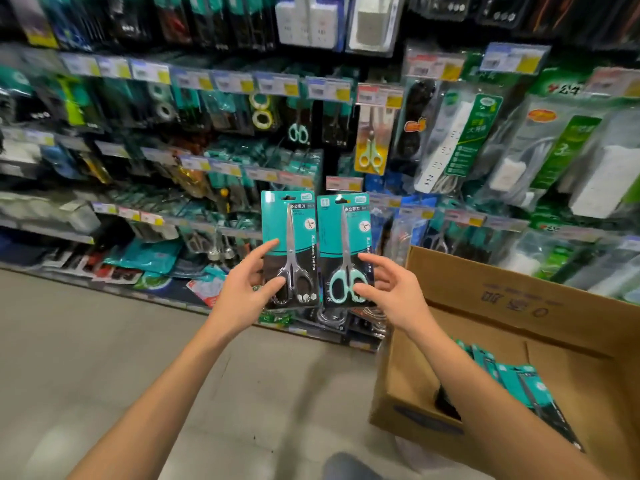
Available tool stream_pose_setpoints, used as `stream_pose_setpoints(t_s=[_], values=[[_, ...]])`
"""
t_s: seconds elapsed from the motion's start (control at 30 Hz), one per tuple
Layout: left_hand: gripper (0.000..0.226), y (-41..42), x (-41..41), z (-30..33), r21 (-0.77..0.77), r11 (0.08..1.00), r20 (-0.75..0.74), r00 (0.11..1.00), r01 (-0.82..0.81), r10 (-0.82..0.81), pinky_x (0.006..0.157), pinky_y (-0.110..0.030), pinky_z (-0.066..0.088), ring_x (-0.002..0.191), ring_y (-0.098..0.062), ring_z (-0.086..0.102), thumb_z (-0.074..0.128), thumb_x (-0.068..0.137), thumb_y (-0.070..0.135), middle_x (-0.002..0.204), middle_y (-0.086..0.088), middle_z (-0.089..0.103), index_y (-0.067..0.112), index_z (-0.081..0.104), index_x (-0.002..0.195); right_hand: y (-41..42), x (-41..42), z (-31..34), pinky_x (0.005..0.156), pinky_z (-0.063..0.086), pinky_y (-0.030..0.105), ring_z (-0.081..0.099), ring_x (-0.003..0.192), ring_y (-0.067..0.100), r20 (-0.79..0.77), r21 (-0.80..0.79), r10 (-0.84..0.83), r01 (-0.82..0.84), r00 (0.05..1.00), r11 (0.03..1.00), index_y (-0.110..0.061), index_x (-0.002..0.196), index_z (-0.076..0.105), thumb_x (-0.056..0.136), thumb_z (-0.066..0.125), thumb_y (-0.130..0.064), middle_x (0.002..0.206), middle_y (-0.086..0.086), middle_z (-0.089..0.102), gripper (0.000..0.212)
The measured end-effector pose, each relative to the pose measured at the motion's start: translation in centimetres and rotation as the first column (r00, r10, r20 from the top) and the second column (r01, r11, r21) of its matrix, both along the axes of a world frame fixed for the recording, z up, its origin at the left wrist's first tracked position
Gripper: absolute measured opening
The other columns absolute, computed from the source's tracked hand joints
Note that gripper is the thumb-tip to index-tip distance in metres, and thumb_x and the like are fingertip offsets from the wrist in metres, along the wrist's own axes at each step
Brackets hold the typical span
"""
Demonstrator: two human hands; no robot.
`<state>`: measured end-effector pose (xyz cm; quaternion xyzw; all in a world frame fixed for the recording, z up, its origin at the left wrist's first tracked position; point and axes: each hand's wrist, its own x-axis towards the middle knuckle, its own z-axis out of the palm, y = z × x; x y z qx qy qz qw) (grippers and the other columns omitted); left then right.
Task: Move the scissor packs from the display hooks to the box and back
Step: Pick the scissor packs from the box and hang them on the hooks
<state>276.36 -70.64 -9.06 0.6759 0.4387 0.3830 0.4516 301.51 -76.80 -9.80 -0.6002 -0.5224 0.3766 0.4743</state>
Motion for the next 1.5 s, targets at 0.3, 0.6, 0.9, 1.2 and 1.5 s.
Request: stream_pose_setpoints(t_s=[0.3,0.6,0.9,1.2,1.5], values=[[0.059,6.8,-4.5,-0.6,0.021,0.998,-0.069,0.995,-0.065,0.067,0.1,-0.038,0.048,0.131,-0.023,0.049,0.069,0.089,0.017,0.14,0.004,0.053,0.041,0.047,0.139,7.2,-3.5,1.0,0.072,0.044,-0.001,0.058,0.087,-0.023,-0.024,0.05,0.036,-0.035,0.999,0.998,-0.022,0.123,0.058,0.082,0.072,-0.001,0.102,-0.022,0.058,0.048],[0.056,18.5,-3.1,0.8,0.073,0.996,-0.15,0.987,-0.052,0.062,0.1,-0.026,0.035,0.137,-0.018,0.037,0.067,0.091,0.016,0.147,-0.001,0.045,0.041,0.046,0.137,18.2,-2.6,0.0,0.082,0.044,0.004,0.056,0.096,-0.016,-0.07,0.078,-0.038,0.044,0.997,0.996,-0.035,0.119,0.059,0.08,0.075,-0.007,0.109,-0.022,0.059,0.05],[0.055,30.4,0.2,1.6,0.074,0.993,-0.206,0.976,0.087,-0.07,0.108,-0.032,0.039,0.133,-0.012,0.04,0.066,0.092,0.022,0.144,0.009,0.046,0.045,0.045,0.138,28.0,0.4,0.4,0.1,0.04,0.025,0.045,0.128,0.018,-0.015,0.085,-0.14,0.141,0.99,0.986,-0.037,0.123,0.058,0.084,0.073,-0.014,0.135,-0.004,0.054,0.048],[0.056,34.9,0.7,1.5,0.099,0.988,-0.177,0.979,0.122,-0.103,0.099,-0.025,0.037,0.125,-0.003,0.038,0.065,0.092,0.025,0.141,0.017,0.043,0.042,0.043,0.141,30.7,0.5,0.1,0.09,0.046,0.029,0.056,0.094,0.006,-0.019,0.115,-0.232,0.233,0.973,0.966,-0.032,0.128,0.06,0.083,0.073,-0.019,0.094,-0.021,0.061,0.048],[0.056,37.4,1.6,1.3,0.113,0.97,-0.162,0.967,0.217,-0.198,0.1,-0.021,0.037,0.132,-0.01,0.038,0.066,0.092,0.023,0.14,0.023,0.042,0.044,0.044,0.138,30.2,0.2,1.5,0.1,0.042,0.025,0.049,0.116,0.005,-0.036,0.146,-0.332,0.333,0.943,0.931,-0.044,0.118,0.058,0.085,0.071,-0.019,0.115,-0.027,0.054,0.044]])
